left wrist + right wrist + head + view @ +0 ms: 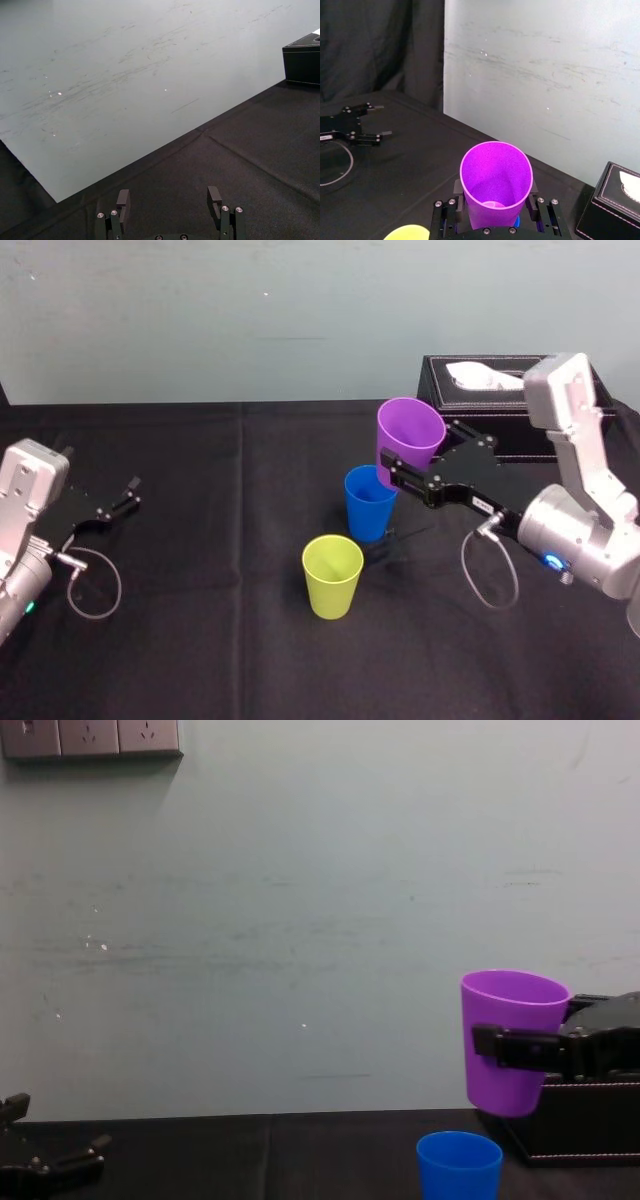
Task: Stack the three plastic cups sequentially using one hand.
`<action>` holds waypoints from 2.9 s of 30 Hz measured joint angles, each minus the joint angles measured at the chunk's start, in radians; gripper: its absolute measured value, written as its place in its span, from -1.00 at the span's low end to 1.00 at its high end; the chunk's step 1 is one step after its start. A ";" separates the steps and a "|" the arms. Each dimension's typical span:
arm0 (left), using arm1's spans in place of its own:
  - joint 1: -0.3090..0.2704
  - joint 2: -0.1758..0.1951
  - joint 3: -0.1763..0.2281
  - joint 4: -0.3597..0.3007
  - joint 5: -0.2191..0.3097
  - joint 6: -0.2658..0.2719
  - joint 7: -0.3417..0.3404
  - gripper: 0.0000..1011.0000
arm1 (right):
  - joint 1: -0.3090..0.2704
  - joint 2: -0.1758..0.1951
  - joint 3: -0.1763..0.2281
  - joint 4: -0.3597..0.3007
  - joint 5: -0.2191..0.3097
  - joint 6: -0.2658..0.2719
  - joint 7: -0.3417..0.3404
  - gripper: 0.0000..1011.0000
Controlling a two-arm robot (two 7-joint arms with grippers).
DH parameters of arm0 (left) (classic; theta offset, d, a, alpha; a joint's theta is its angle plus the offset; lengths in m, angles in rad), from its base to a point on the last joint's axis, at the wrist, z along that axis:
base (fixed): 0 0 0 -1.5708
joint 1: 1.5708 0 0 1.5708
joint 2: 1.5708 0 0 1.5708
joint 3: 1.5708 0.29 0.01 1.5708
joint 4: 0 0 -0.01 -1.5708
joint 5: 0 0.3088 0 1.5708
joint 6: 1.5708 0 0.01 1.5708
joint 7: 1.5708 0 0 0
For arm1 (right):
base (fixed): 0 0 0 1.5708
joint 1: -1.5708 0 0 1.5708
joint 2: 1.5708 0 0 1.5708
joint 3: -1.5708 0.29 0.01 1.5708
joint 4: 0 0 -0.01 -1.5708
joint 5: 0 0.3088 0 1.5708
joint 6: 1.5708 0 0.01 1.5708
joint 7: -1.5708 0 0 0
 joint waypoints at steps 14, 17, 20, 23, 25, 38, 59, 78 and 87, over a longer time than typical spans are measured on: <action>0.000 0.000 0.000 0.000 0.000 0.000 0.000 1.00 | 0.105 -0.064 -0.056 0.123 -0.045 0.023 -0.004 0.43; 0.000 0.000 0.000 0.000 0.000 0.000 0.000 1.00 | 0.130 -0.083 -0.071 0.159 -0.060 0.026 -0.003 0.43; 0.000 0.000 0.000 0.000 0.000 0.000 0.000 1.00 | 0.144 -0.094 -0.078 0.183 -0.069 0.028 -0.002 0.43; 0.000 0.000 0.000 0.000 0.000 0.000 0.000 1.00 | 0.154 -0.105 -0.083 0.203 -0.077 0.030 -0.002 0.43; 0.000 0.000 0.000 0.000 0.000 0.000 0.000 1.00 | 0.158 -0.109 -0.084 0.212 -0.081 0.031 -0.002 0.43; 0.000 0.000 0.000 0.000 0.000 0.000 0.000 1.00 | 0.163 -0.126 -0.084 0.242 -0.104 0.033 -0.001 0.43; 0.000 0.000 0.000 0.000 0.000 0.000 0.000 1.00 | 0.153 -0.134 -0.083 0.261 -0.116 0.027 0.014 0.43; 0.000 0.000 0.000 0.000 0.000 0.000 0.000 1.00 | 0.147 -0.145 -0.085 0.285 -0.123 0.021 0.016 0.43; 0.000 0.000 0.000 0.000 0.000 0.000 0.000 1.00 | 0.147 -0.145 -0.086 0.285 -0.123 0.021 0.017 0.43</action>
